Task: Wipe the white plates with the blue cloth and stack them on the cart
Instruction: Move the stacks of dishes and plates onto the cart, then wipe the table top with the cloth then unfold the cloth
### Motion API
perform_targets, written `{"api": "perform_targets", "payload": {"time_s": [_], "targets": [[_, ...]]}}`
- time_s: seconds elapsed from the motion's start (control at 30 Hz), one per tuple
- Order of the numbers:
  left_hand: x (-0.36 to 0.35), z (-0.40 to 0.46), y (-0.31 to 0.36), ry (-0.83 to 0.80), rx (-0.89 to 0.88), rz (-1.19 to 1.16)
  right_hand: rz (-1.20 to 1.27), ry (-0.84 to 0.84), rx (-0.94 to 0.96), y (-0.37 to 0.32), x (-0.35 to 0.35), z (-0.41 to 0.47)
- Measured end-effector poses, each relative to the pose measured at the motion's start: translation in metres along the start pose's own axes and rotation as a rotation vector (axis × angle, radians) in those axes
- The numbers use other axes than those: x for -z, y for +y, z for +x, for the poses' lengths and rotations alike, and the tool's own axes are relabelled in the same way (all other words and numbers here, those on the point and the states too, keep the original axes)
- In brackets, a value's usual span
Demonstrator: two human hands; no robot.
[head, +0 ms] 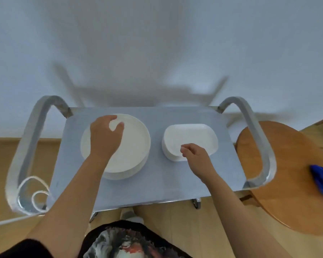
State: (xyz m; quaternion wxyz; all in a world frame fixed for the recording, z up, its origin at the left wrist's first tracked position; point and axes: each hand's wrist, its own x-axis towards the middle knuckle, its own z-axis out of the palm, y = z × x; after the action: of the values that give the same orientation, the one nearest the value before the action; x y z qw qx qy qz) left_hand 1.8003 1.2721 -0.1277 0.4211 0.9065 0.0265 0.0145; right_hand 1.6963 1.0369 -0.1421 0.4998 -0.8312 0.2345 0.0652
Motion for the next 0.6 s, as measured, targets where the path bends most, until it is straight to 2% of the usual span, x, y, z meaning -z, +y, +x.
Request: {"api": "perform_targets", "payload": {"time_s": [0.1,0.27,0.47,0.6], "targets": [[-0.038,-0.042,0.051,-0.118,-0.197,0.087,-0.134,0.066,0.037,0.031,0.042,-0.032],[-0.108,-0.127,0.123,-0.363,-0.400,0.203,-0.308,0.144,0.059,0.087,0.128,-0.093],[-0.193,-0.232,0.200,-0.563,-0.654,0.272,-0.418,0.285,-0.070,0.166,0.226,-0.160],[-0.252,-0.278,0.244,-0.670,-0.828,0.341,-0.396,0.369,-0.199,0.221,0.277,-0.189]]}}
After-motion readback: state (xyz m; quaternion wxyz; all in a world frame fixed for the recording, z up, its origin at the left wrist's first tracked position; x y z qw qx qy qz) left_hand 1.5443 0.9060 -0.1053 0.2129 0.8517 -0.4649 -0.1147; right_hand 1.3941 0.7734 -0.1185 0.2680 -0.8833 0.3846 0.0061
